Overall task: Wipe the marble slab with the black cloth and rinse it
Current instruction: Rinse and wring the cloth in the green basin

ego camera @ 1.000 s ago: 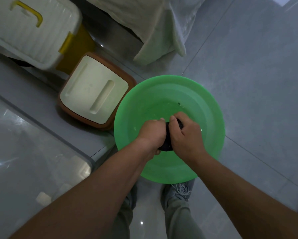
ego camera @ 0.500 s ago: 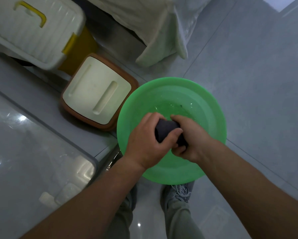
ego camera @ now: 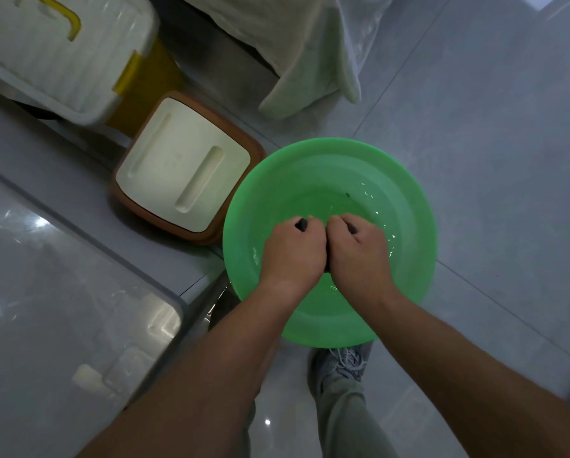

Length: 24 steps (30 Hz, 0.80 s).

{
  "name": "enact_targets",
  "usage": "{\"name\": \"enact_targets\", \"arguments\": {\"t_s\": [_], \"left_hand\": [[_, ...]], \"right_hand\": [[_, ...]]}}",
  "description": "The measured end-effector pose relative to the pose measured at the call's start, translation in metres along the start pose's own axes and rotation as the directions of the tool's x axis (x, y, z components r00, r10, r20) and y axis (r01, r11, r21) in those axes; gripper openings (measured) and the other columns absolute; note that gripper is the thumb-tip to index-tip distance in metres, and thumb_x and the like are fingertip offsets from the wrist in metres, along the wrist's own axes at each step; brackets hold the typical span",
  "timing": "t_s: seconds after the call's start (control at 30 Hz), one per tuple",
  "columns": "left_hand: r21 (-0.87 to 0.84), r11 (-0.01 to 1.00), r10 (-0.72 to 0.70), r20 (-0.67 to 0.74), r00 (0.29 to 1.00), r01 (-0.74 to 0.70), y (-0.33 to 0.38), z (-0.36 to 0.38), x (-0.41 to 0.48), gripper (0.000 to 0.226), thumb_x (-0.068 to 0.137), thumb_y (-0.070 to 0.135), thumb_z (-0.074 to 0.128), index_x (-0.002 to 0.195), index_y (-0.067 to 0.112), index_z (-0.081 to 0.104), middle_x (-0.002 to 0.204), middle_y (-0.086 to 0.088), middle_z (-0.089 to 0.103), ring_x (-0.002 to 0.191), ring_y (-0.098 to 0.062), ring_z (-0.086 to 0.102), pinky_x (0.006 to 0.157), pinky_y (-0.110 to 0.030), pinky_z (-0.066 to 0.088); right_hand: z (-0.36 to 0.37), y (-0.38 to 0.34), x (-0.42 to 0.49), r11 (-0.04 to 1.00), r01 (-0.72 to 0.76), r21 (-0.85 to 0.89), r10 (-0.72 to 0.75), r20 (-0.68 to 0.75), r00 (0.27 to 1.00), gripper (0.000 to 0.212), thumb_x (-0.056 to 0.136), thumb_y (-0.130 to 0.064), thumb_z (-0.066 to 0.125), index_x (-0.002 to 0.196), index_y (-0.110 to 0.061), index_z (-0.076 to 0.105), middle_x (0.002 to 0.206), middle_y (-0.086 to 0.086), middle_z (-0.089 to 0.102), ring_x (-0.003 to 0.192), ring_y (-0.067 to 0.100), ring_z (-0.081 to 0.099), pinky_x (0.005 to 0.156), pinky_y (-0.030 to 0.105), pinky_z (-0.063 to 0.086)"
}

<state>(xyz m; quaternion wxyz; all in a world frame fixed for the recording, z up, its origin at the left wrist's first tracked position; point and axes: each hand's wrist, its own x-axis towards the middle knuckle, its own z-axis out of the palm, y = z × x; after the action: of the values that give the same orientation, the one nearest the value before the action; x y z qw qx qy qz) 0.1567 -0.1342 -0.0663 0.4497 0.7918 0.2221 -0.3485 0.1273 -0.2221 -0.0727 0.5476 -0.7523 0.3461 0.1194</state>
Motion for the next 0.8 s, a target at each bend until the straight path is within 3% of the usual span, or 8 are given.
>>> {"name": "enact_targets", "arguments": {"t_s": [0.13, 0.27, 0.33, 0.47, 0.53, 0.63, 0.7, 0.8], "left_hand": [[-0.094, 0.990, -0.104, 0.019, 0.994, 0.106, -0.001, 0.004, 0.003, 0.041, 0.089, 0.021, 0.048, 0.051, 0.018, 0.035, 0.037, 0.009, 0.029, 0.050, -0.022, 0.027, 0.057, -0.041, 0.027], [-0.134, 0.982, -0.132, 0.037, 0.991, 0.136, -0.002, 0.005, 0.003, 0.036, 0.090, 0.025, 0.046, 0.055, 0.018, 0.037, 0.044, 0.008, 0.032, 0.053, -0.022, 0.029, 0.060, -0.041, 0.029], [-0.156, 0.980, -0.113, 0.065, 0.991, 0.122, 0.001, 0.002, 0.000, 0.040, 0.097, 0.035, 0.045, 0.062, 0.017, 0.042, 0.054, 0.003, 0.038, 0.054, -0.021, 0.034, 0.059, -0.039, 0.032], [-0.048, 0.995, 0.090, 0.148, 0.985, -0.084, 0.002, -0.008, -0.007, 0.046, 0.092, 0.067, 0.047, 0.086, 0.022, 0.054, 0.081, 0.000, 0.058, 0.070, -0.023, 0.058, 0.057, -0.038, 0.048], [0.034, 0.950, 0.299, 0.181, 0.937, -0.310, -0.008, -0.016, -0.010, 0.049, 0.084, 0.070, 0.053, 0.112, 0.030, 0.054, 0.107, 0.004, 0.058, 0.096, -0.016, 0.061, 0.080, -0.031, 0.056], [0.135, 0.774, 0.590, 0.201, 0.782, -0.619, -0.021, -0.027, -0.012, 0.066, 0.087, 0.053, 0.060, 0.144, 0.026, 0.040, 0.136, 0.003, 0.044, 0.124, -0.007, 0.048, 0.101, -0.021, 0.044], [0.186, 0.719, 0.642, 0.191, 0.743, -0.669, -0.024, -0.028, -0.015, 0.058, 0.089, 0.051, 0.057, 0.138, 0.026, 0.042, 0.129, 0.004, 0.048, 0.112, -0.008, 0.052, 0.091, -0.026, 0.049], [0.282, 0.786, 0.554, 0.072, 0.829, -0.550, -0.019, -0.022, -0.019, 0.046, 0.083, 0.069, 0.047, 0.104, 0.029, 0.043, 0.086, 0.013, 0.050, 0.069, -0.010, 0.050, 0.058, -0.030, 0.042]], "right_hand": [[-0.005, 0.003, 0.003, 0.962, 0.222, -0.161, -0.220, 0.031, 0.975, 0.039, 0.090, -0.026, 0.047, 0.054, -0.023, 0.033, 0.048, -0.005, 0.033, 0.047, 0.011, 0.029, 0.047, 0.031, 0.023], [-0.007, 0.008, 0.006, 0.911, 0.307, -0.276, -0.306, 0.048, 0.951, 0.038, 0.093, -0.030, 0.045, 0.058, -0.023, 0.034, 0.050, -0.004, 0.035, 0.047, 0.013, 0.031, 0.050, 0.038, 0.028], [-0.008, 0.008, 0.006, 0.909, 0.302, -0.287, -0.298, 0.058, 0.953, 0.035, 0.098, -0.028, 0.047, 0.064, -0.021, 0.042, 0.054, -0.004, 0.040, 0.049, 0.010, 0.036, 0.048, 0.029, 0.030], [-0.014, -0.001, 0.006, 0.992, -0.121, 0.038, 0.118, 0.057, 0.991, 0.031, 0.103, -0.024, 0.050, 0.074, -0.015, 0.056, 0.067, 0.002, 0.050, 0.055, 0.014, 0.047, 0.044, 0.021, 0.039], [-0.023, -0.006, 0.011, 0.928, -0.355, 0.113, 0.336, 0.158, 0.928, 0.028, 0.102, -0.025, 0.049, 0.083, -0.008, 0.058, 0.067, 0.006, 0.048, 0.049, 0.016, 0.044, 0.040, 0.021, 0.033], [-0.031, -0.012, 0.017, 0.772, -0.612, 0.170, 0.514, 0.398, 0.760, 0.021, 0.100, -0.025, 0.044, 0.086, -0.012, 0.053, 0.060, 0.004, 0.042, 0.036, 0.012, 0.034, 0.037, 0.017, 0.027], [-0.031, -0.017, 0.016, 0.711, -0.690, 0.135, 0.560, 0.483, 0.673, 0.020, 0.099, -0.027, 0.043, 0.087, -0.014, 0.052, 0.058, 0.002, 0.042, 0.035, 0.011, 0.034, 0.035, 0.015, 0.027], [-0.026, -0.024, 0.012, 0.699, -0.708, 0.105, 0.589, 0.478, 0.652, 0.027, 0.098, -0.039, 0.048, 0.082, -0.017, 0.055, 0.057, 0.001, 0.049, 0.044, 0.014, 0.043, 0.040, 0.019, 0.035]]}}
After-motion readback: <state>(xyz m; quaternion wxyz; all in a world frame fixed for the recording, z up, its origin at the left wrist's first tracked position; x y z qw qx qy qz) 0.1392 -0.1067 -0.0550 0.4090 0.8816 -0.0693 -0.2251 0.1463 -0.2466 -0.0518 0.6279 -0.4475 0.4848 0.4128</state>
